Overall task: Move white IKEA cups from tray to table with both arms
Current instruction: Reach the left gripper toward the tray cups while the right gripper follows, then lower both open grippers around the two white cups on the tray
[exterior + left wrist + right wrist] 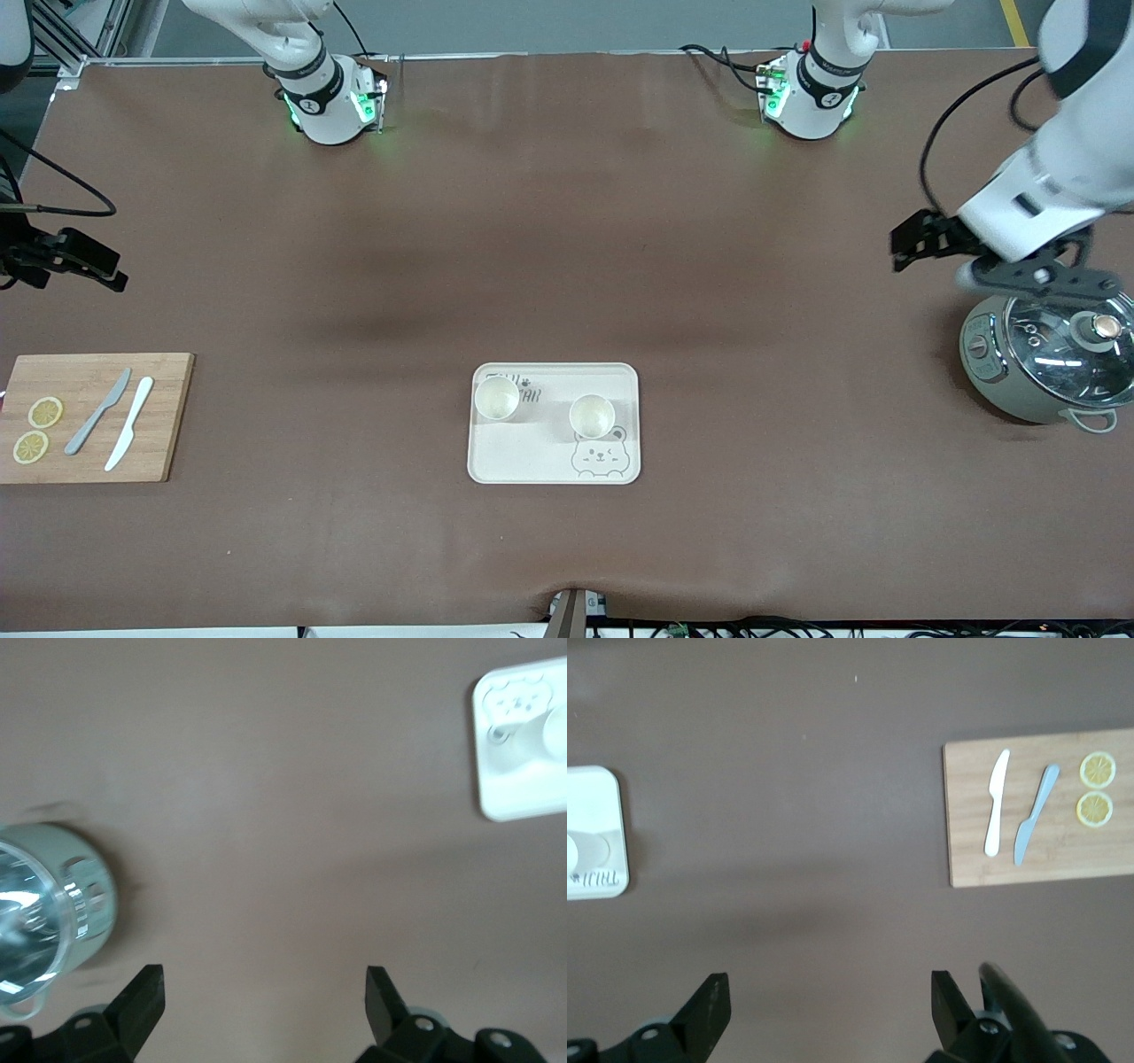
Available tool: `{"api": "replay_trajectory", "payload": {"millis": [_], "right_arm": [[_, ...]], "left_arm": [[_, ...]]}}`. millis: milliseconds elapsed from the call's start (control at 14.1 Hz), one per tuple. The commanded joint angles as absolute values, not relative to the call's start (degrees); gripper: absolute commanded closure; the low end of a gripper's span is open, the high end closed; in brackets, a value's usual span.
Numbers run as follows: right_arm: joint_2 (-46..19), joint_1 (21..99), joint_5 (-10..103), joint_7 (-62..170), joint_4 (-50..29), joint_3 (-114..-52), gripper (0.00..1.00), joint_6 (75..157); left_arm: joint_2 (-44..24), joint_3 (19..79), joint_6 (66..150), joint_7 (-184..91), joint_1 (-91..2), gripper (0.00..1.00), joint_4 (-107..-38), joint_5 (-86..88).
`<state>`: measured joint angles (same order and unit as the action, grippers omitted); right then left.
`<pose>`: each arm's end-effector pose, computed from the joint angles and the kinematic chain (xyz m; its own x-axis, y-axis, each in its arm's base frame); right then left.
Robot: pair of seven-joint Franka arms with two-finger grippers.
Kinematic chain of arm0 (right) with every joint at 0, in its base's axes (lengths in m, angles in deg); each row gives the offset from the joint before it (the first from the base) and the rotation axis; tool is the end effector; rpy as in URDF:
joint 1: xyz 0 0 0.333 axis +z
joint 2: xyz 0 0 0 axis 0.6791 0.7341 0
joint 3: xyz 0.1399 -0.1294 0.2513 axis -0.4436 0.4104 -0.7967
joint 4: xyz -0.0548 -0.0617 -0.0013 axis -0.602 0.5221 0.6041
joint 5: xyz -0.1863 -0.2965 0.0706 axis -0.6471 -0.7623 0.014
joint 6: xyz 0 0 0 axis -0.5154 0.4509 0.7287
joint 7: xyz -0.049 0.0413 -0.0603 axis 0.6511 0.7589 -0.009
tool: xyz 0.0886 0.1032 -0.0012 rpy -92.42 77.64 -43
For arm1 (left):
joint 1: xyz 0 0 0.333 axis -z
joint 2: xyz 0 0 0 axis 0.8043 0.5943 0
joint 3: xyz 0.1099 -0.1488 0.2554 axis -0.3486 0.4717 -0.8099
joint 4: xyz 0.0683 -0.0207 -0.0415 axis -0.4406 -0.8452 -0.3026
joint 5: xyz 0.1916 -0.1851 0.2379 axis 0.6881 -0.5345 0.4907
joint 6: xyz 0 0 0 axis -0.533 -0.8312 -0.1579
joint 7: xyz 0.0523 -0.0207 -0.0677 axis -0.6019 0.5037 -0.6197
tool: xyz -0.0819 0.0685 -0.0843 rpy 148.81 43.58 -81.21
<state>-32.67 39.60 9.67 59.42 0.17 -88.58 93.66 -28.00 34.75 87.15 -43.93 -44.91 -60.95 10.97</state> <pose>0.5471 -0.0297 0.5754 0.9981 -0.0597 0.0179 -0.0597 -0.9982 -0.0012 0.5557 -0.1167 0.5436 0.9887 -0.1501 0.0038 -0.1501 -0.9886 -0.0097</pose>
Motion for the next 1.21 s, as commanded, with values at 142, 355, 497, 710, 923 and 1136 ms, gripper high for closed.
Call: {"api": "replay_trajectory", "payload": {"millis": [142, 355, 497, 710, 923, 1136], "right_arm": [[-30.59, 43.20, 11.97, 61.83, 0.35, -88.54, 0.00, 93.13], [-27.35, 47.41, 14.79, 70.71, 0.35, -88.54, 0.00, 96.90], [-24.19, 49.62, 16.81, 73.79, 0.35, -88.54, 0.00, 101.90], [-17.95, 52.61, 20.40, 75.12, 0.43, -88.54, 0.00, 110.34], [-11.62, 54.72, 25.08, 75.30, 0.43, -88.54, 0.00, 118.51], [-6.87, 57.53, 25.17, 76.00, 0.43, -88.45, 0.00, 124.32]], "left_arm": [[-13.80, 36.43, 96.12, -59.64, -36.42, 0.00, -54.49, 11.29], [-2.81, 35.81, 96.05, -64.14, -32.10, 0.00, -43.32, 12.44], [2.47, 36.07, 96.84, -65.99, -30.35, 0.00, -38.66, 12.43], [6.44, 34.94, 100.86, -67.93, -27.10, 0.00, -35.73, 12.35], [12.93, 31.00, 105.01, -70.12, -22.10, 0.00, -32.23, 12.35], [15.76, 29.57, 108.43, -71.36, -20.41, 0.00, -30.90, 12.17]]}}
